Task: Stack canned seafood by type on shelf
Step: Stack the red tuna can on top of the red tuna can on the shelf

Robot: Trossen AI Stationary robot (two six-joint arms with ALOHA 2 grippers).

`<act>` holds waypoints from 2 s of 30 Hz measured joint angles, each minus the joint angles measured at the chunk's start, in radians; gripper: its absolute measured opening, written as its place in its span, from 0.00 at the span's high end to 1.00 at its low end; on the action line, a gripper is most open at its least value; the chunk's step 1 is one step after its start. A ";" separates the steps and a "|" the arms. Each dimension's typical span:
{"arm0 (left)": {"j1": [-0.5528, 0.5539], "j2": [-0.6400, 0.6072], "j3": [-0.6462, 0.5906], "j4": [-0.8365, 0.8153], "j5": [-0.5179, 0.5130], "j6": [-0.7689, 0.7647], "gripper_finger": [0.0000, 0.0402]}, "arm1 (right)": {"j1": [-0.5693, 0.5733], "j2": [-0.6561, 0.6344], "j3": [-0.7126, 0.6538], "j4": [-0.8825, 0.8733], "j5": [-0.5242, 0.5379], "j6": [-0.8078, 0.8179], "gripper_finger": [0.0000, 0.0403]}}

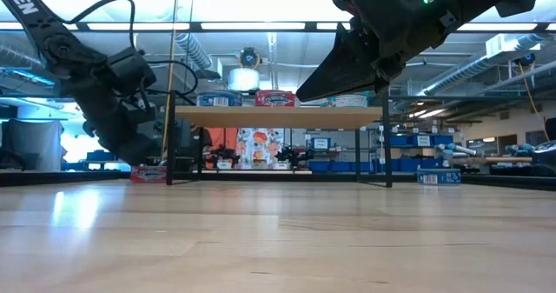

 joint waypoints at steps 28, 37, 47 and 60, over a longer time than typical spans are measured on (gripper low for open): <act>-0.128 -0.003 0.148 -0.489 0.033 -0.237 1.00 | 0.000 0.000 0.000 0.000 -0.001 0.002 0.99; -0.201 -0.003 0.163 -0.577 0.043 -0.298 1.00 | 0.000 0.000 0.000 0.000 -0.007 0.002 0.99; -0.318 -0.003 0.216 -0.709 0.123 -0.451 1.00 | 0.000 0.000 0.000 0.000 -0.008 0.002 0.99; -0.487 -0.001 0.262 -0.859 0.150 -0.598 1.00 | 0.000 0.000 0.000 0.000 -0.010 0.002 0.99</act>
